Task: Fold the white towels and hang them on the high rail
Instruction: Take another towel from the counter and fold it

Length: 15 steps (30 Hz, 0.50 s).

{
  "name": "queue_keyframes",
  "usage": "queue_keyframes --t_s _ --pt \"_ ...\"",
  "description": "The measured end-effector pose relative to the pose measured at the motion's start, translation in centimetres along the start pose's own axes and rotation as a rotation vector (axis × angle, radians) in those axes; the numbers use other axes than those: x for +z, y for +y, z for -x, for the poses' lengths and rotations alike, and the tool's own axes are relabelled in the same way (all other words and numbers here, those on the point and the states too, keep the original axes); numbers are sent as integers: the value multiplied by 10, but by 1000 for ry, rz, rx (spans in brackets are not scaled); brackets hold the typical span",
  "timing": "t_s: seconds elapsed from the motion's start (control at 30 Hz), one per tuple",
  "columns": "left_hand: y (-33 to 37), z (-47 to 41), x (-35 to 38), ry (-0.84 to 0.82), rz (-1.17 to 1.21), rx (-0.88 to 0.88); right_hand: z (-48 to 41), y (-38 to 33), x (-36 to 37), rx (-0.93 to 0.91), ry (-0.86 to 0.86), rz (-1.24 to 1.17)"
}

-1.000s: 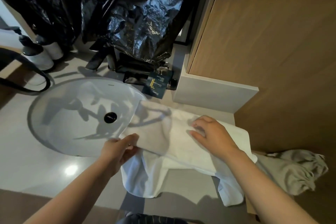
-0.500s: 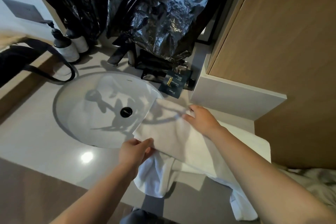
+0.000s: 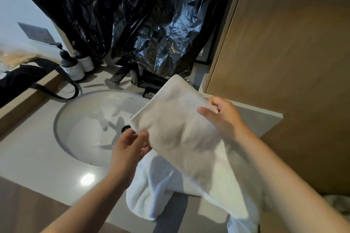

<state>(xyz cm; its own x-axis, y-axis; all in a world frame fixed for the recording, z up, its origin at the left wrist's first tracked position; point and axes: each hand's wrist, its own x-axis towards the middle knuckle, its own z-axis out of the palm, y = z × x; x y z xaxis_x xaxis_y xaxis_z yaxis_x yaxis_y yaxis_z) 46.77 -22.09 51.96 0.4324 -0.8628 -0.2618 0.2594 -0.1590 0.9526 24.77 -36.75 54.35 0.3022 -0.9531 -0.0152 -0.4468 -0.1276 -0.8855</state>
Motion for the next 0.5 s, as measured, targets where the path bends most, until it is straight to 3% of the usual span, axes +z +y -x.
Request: queue_keyframes --t_s 0.27,0.5 --pt "105 -11 64 -176 -15 379 61 -88 -75 -122 261 -446" --pt "185 -4 105 -349 -68 645 122 -144 -102 -220 553 -221"
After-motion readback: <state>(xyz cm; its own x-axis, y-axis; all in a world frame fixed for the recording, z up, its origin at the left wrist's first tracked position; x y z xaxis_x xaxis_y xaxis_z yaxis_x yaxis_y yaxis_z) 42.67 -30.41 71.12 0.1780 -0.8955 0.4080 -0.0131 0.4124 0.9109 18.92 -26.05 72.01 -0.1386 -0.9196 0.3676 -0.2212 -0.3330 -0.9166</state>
